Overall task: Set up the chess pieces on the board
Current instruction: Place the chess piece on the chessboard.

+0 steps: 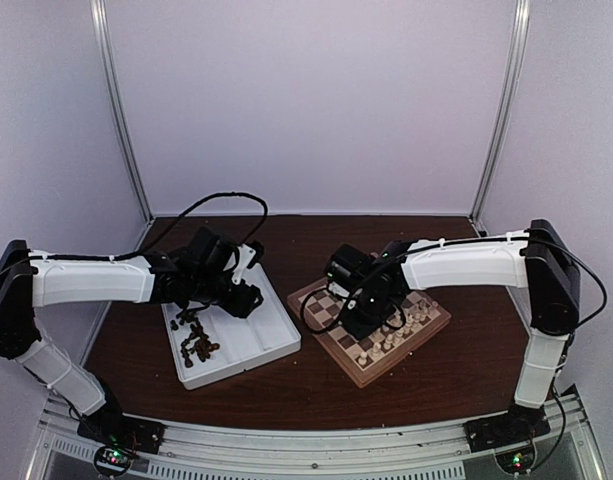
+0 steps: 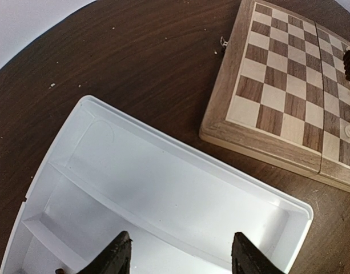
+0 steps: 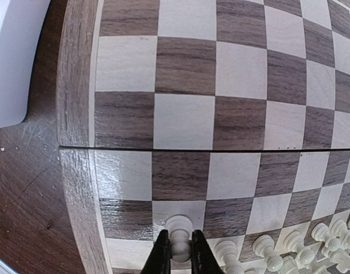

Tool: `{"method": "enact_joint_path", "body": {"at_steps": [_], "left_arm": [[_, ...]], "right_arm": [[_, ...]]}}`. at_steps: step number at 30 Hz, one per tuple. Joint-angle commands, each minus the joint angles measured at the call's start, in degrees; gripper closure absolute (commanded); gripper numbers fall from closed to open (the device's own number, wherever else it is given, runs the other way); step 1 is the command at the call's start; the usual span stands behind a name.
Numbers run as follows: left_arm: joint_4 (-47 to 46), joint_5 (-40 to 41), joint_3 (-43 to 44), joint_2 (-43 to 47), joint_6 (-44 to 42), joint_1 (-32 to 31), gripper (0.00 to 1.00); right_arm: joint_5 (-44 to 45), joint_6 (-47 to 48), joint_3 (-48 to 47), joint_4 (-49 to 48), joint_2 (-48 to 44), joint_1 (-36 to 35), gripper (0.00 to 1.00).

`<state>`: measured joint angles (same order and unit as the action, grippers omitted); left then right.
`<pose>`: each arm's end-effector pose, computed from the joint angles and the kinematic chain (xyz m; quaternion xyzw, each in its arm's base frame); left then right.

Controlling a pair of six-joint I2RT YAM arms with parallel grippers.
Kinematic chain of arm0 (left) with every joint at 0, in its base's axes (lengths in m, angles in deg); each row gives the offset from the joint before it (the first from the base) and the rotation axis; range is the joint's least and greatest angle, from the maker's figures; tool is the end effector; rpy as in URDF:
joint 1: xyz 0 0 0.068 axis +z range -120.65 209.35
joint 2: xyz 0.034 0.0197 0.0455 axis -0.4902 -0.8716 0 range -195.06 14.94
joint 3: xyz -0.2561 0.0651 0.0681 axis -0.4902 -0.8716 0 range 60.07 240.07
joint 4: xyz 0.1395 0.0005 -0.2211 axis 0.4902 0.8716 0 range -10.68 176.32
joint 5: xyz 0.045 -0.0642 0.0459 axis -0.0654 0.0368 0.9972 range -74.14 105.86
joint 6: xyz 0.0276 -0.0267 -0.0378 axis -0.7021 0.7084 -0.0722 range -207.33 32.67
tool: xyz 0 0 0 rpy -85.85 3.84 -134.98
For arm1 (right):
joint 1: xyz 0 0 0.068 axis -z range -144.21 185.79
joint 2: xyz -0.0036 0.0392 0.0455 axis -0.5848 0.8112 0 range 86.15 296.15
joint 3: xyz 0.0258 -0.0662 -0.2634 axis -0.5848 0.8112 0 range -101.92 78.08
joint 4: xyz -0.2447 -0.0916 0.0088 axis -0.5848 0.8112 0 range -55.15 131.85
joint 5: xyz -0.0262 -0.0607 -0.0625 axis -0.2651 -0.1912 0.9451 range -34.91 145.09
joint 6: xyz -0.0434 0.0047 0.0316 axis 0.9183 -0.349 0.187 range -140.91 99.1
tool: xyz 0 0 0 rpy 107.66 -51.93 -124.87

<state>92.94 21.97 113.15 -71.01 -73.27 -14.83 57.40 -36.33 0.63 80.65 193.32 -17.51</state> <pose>0.2284 -0.2168 0.2151 0.2220 0.9007 -0.1368 0.3474 0.2210 0.2942 0.1903 -0.3195 0.9390 0.0545 0.1153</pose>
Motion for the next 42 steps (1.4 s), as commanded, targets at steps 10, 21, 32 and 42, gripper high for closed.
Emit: {"method": "enact_joint_path", "body": {"at_steps": [10, 21, 32, 42], "left_arm": [[-1.08, -1.49, 1.32, -0.57, 0.84, 0.56, 0.40], [-1.15, -1.92, 1.54, -0.83, 0.91, 0.62, 0.40], [-1.23, -2.20, 1.76, -0.93, 0.97, 0.52, 0.40], [-1.02, -2.01, 1.76, -0.63, 0.78, 0.56, 0.40]], "right_arm": [[-1.30, -1.48, 2.11, 1.88, -3.67, -0.64, 0.92], [-1.30, -1.96, 3.27, 2.79, -4.36, -1.25, 0.92], [-1.35, -2.38, 4.74, 2.56, -5.14, -1.63, 0.90], [-0.26, -1.97, 3.44, 2.82, -4.83, -1.64, 0.80]]}}
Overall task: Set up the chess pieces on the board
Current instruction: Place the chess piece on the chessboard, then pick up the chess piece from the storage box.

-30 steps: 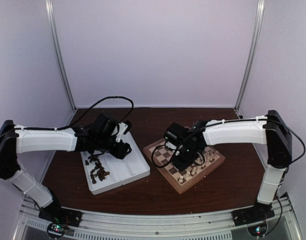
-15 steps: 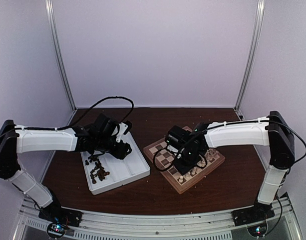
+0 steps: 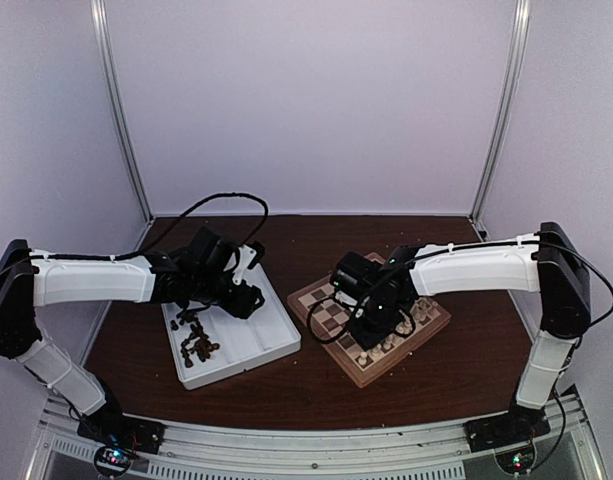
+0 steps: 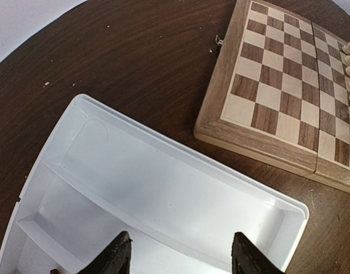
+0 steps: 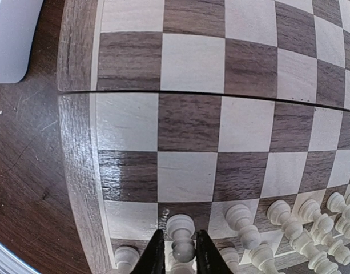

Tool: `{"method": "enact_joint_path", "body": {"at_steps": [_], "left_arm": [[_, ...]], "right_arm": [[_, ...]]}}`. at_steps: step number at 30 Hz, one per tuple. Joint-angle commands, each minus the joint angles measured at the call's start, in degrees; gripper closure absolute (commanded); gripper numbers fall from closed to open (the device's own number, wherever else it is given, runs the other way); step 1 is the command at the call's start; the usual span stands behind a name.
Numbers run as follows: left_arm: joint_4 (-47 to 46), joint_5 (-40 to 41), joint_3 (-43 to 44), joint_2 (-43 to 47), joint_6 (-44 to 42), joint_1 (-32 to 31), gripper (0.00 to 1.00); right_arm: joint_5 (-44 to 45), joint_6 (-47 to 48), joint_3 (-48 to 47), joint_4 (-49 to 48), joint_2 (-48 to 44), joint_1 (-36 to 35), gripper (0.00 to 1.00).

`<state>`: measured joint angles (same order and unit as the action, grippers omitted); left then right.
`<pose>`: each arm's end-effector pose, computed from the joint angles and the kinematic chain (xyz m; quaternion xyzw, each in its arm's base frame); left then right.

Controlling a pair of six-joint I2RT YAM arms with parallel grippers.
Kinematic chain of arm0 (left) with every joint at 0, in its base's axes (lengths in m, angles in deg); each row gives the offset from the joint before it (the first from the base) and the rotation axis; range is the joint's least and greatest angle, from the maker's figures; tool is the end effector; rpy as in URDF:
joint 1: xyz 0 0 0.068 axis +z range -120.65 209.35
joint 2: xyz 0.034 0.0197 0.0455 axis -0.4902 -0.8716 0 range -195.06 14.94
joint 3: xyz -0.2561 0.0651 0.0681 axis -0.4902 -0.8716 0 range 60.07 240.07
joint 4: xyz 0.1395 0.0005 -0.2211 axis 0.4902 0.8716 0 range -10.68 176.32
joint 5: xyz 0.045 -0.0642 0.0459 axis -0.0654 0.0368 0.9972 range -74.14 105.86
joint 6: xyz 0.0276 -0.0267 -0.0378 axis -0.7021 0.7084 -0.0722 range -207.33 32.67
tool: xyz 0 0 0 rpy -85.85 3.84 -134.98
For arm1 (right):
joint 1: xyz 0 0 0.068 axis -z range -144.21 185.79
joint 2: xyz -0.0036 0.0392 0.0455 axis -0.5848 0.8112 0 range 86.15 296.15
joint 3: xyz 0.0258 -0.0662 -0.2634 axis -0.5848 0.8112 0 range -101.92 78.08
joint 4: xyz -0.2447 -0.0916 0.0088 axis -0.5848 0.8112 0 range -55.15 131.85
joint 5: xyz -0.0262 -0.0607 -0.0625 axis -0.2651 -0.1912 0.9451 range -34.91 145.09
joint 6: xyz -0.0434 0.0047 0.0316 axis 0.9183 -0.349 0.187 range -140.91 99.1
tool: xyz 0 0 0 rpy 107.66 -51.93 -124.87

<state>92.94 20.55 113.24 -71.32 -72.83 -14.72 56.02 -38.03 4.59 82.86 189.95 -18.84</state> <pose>0.2288 -0.2176 0.2139 0.2225 0.9018 -0.1471 0.3400 0.2014 0.2827 0.1907 -0.3190 0.9422 0.0530 0.0872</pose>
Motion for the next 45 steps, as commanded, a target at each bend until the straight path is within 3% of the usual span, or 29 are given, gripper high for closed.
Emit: {"method": "enact_joint_path", "body": {"at_steps": [1, 8, 14, 21, 26, 29, 33, 36, 40, 45], "left_arm": [[-1.02, -0.64, 1.68, -0.31, 0.31, 0.43, 0.40], [-0.68, -0.42, 2.00, -0.23, -0.07, 0.48, 0.39], [3.20, 1.80, 2.41, 1.07, 0.07, 1.13, 0.32], [13.58, -8.14, 6.72, -1.76, -5.28, 1.14, 0.43], [14.23, -9.14, 6.43, -1.09, -6.79, 1.16, 0.43], [18.72, -9.90, 10.61, -3.15, -7.47, 1.18, 0.42], [31.61, -11.11, 20.57, -9.66, -9.47, 1.18, 0.43], [38.33, -12.11, 25.34, -12.59, -9.93, 1.12, 0.45], [41.67, -10.94, 26.79, -13.94, -8.93, 1.10, 0.45], [44.16, -13.91, 31.10, -17.28, -9.06, 0.95, 0.46]], "right_arm": [[1.22, -0.16, -0.65, 0.75, -1.44, -0.35, 0.79], [2.15, 0.54, -3.43, 1.29, -1.56, -0.30, 0.73], [4.57, 1.59, -6.93, -1.00, -1.78, -0.30, 0.67], [4.94, 2.05, -6.53, -11.13, -4.96, -0.30, 0.67], [6.65, 2.76, -2.75, -21.54, -8.37, 0.45, 0.67], [7.42, 2.59, -2.55, -24.46, -10.77, 2.20, 0.67], [13.58, 0.87, -2.98, -23.80, -16.11, 3.64, 0.68], [19.77, 0.19, -5.38, -20.93, -17.53, 4.65, 0.59], [18.67, 6.77, -11.55, -13.56, -17.16, 4.97, 0.53], [18.83, 4.47, -18.21, -2.32, -17.15, 5.59, 0.53]]}}
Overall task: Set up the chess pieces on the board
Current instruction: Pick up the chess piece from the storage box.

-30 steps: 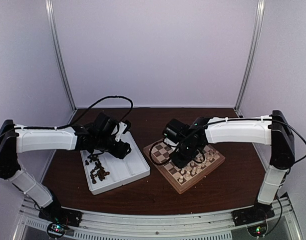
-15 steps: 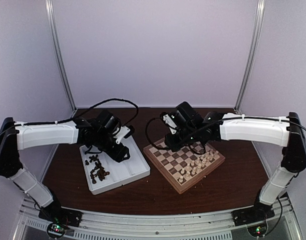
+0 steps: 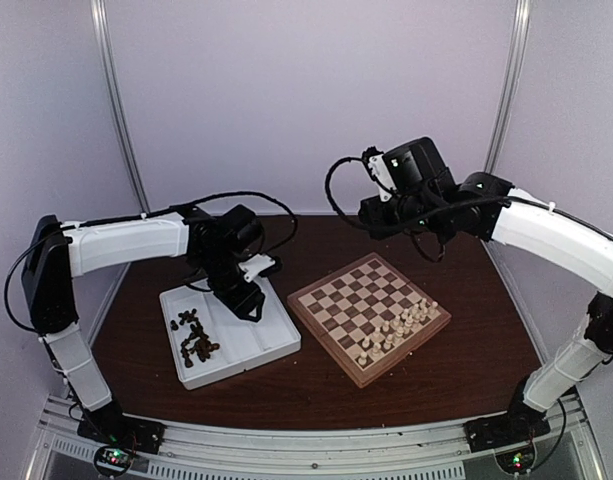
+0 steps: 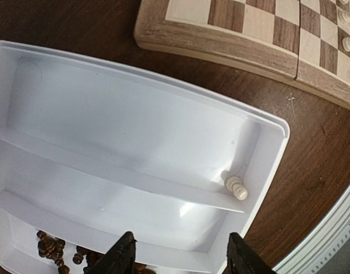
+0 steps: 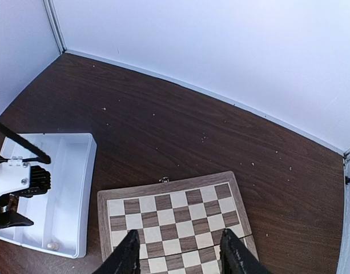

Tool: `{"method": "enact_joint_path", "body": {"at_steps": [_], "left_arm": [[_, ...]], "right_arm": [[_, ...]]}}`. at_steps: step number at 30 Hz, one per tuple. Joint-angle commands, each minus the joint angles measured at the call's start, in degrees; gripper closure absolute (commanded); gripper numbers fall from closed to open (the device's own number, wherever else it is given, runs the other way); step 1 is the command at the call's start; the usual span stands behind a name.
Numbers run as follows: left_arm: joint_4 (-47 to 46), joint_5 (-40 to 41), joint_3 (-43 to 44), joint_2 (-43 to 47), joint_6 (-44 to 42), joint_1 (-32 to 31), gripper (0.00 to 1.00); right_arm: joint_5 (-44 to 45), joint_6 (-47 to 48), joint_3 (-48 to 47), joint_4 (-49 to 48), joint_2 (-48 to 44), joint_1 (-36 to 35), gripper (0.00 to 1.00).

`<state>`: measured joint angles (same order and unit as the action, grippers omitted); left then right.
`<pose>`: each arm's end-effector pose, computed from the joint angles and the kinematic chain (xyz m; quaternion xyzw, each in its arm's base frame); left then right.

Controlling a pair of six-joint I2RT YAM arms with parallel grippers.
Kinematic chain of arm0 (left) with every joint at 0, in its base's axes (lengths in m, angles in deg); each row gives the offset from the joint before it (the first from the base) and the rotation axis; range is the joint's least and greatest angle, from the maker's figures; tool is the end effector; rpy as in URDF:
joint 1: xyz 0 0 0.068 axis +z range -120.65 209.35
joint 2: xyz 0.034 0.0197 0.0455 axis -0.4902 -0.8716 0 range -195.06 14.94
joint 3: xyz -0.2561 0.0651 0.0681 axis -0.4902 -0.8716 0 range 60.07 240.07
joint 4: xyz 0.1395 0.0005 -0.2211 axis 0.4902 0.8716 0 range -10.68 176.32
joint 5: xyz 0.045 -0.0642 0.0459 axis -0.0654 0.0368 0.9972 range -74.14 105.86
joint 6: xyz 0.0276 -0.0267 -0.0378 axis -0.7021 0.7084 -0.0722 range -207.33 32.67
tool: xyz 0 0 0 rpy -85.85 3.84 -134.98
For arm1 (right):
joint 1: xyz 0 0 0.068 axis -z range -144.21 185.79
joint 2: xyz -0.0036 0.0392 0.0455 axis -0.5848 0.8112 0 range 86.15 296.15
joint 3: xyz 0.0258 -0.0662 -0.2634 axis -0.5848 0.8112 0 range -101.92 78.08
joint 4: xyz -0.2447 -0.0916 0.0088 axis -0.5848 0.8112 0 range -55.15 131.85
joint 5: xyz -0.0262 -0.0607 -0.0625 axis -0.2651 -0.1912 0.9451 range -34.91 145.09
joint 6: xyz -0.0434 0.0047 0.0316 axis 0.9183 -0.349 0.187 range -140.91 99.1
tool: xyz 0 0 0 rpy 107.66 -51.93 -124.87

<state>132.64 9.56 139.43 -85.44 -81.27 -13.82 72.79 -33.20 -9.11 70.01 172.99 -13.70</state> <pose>0.2505 -0.2405 0.2362 0.3219 0.9354 -0.1061 0.1009 0.2283 0.2505 0.3770 -0.2117 0.8527 0.1179 0.4628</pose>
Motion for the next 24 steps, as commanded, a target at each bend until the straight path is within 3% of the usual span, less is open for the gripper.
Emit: {"method": "enact_joint_path", "body": {"at_steps": [1, 7, 16, 24], "left_arm": [[5.45, -4.05, 6.22, -4.49, -0.85, -0.09, 0.47], [7.88, -10.00, 8.44, -10.22, -2.13, -3.16, 0.65], [13.35, -13.35, 12.38, -18.70, -1.52, -4.77, 0.66], [16.86, -5.15, 16.49, -24.31, -0.10, -5.78, 0.71]], "right_arm": [[1.27, -0.70, -4.98, 11.82, -0.11, 0.72, 0.53], [-3.75, -2.24, -9.33, 17.72, 1.06, 1.66, 0.53], [-7.17, -2.93, -13.01, 20.82, 2.24, 2.55, 0.52], [-7.46, -1.85, -13.13, 21.44, 1.39, 2.96, 0.52]]}}
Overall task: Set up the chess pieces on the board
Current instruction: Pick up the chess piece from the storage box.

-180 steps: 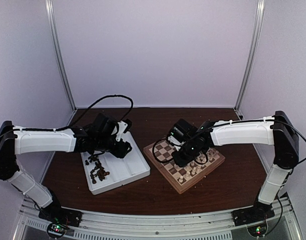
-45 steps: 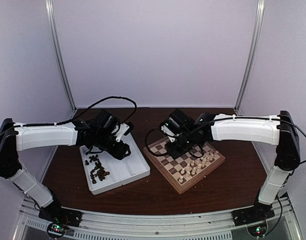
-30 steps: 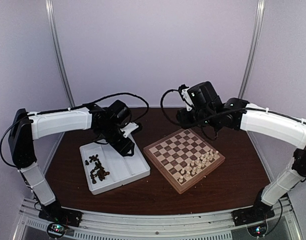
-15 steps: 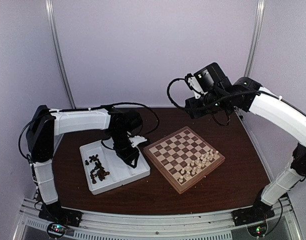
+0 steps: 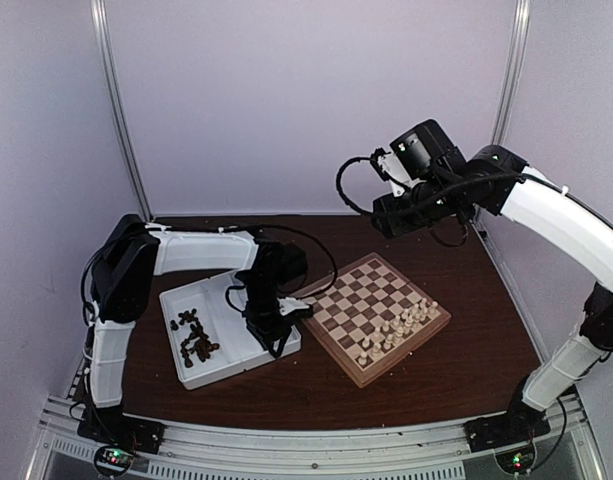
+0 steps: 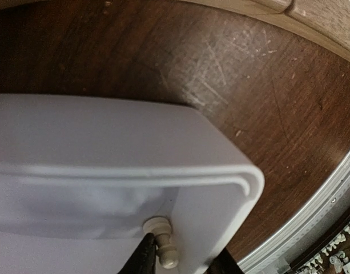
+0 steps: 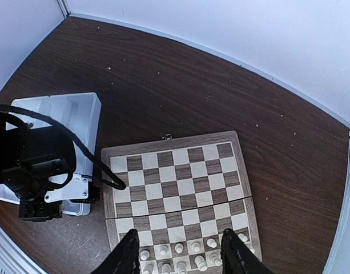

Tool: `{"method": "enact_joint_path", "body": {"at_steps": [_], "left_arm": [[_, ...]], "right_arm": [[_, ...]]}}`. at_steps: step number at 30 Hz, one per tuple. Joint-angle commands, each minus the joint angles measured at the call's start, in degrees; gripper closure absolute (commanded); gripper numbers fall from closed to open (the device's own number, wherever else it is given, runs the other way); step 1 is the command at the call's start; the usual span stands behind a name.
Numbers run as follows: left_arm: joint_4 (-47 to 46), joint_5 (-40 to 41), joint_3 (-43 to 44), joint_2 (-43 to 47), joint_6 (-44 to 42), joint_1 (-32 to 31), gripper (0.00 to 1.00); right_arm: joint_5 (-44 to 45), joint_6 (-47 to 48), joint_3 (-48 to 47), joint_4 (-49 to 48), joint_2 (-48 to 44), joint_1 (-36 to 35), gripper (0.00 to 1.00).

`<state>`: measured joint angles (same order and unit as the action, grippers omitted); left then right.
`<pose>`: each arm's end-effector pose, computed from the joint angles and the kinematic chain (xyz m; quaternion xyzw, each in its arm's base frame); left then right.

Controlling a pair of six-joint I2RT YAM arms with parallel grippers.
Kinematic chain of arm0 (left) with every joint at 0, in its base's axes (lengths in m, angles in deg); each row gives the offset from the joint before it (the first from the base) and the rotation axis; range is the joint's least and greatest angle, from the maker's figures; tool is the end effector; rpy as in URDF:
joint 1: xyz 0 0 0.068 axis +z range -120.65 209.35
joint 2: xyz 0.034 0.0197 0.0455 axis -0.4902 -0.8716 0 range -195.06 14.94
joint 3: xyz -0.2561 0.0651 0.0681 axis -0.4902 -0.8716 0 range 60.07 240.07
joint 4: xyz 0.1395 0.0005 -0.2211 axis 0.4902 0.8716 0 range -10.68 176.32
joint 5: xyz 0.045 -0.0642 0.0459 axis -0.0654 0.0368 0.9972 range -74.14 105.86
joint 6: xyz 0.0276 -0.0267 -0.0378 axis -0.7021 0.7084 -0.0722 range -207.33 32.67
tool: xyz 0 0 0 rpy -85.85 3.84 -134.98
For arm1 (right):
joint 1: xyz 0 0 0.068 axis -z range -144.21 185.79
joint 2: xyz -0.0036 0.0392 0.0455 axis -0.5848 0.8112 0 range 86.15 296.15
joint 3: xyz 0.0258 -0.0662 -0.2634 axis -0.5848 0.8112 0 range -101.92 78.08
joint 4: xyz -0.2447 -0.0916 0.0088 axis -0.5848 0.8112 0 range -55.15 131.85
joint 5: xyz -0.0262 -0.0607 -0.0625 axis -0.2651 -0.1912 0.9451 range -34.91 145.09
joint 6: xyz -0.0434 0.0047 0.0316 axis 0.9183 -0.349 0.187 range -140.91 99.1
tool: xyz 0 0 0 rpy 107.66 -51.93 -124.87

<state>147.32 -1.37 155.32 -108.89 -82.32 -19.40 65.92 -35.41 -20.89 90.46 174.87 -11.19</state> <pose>0.2547 -0.3066 0.1612 -0.3598 -0.9192 0.1077 0.1183 0.2240 0.2303 0.4026 -0.2231 0.8943 0.1182 0.3696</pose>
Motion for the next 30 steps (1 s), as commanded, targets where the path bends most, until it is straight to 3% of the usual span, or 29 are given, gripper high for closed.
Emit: {"method": "enact_joint_path", "body": {"at_steps": [1, 10, 19, 24, 30], "left_arm": [[2.11, 5.46, 0.80, -0.64, 0.65, -0.20, 0.70], [-0.52, -7.22, 1.87, 4.16, -1.69, -0.16, 0.73], [-6.50, -4.45, -0.47, 8.93, 2.90, 0.75, 0.67], [-2.65, 4.46, -0.33, 7.67, 5.63, 1.13, 0.65], [-2.49, 4.38, -1.47, 4.36, 6.59, 1.29, 0.69]], "right_arm": [[-0.54, 0.62, -1.11, 0.72, -0.68, 0.48, 0.52], [-1.87, 1.58, -2.21, 0.39, -0.31, 1.00, 0.52], [-4.38, 0.41, -0.55, 1.04, -1.60, 1.06, 0.52], [-4.98, -0.38, 1.53, -0.34, -3.07, 1.01, 0.52], [-6.25, -1.14, 7.88, -4.66, -5.82, 1.02, 0.51]]}}
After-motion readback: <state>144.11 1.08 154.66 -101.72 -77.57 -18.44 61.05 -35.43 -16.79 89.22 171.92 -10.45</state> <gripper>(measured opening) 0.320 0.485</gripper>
